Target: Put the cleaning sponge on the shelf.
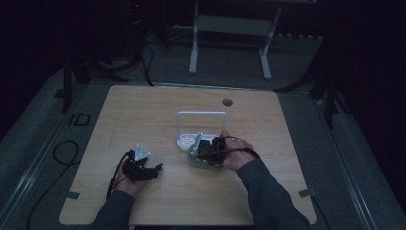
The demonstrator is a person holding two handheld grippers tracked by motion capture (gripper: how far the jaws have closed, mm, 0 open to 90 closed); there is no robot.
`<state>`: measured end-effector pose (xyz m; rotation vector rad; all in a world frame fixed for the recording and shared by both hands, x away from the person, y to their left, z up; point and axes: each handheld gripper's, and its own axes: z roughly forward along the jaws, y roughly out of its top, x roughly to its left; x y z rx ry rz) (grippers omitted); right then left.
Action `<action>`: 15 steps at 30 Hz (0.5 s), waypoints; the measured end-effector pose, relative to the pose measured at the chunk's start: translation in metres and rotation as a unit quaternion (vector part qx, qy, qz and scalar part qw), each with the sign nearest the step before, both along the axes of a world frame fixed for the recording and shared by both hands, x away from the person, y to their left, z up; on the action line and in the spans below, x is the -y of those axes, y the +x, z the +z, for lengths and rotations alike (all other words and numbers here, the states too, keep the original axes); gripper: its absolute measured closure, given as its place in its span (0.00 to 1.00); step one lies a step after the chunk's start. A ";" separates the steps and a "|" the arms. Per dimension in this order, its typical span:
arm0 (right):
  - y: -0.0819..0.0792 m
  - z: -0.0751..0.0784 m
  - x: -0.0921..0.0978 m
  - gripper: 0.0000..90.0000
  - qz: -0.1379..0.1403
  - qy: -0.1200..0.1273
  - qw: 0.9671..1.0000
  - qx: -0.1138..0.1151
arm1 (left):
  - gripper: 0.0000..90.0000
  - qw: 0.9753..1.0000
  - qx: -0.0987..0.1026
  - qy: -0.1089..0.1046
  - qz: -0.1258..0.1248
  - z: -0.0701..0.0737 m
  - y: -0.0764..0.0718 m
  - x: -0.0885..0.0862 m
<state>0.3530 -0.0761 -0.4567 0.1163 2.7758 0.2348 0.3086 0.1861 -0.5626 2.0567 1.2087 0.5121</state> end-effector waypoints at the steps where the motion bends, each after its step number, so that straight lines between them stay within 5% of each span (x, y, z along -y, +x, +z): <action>1: 0.000 0.000 0.000 0.79 -0.001 0.001 1.000 0.001 | 0.29 1.000 0.000 0.000 0.000 0.000 0.000 0.000; 15: 0.004 0.001 0.002 0.79 -0.001 0.002 1.000 0.019 | 0.29 1.000 0.000 0.000 0.000 0.000 0.000 0.000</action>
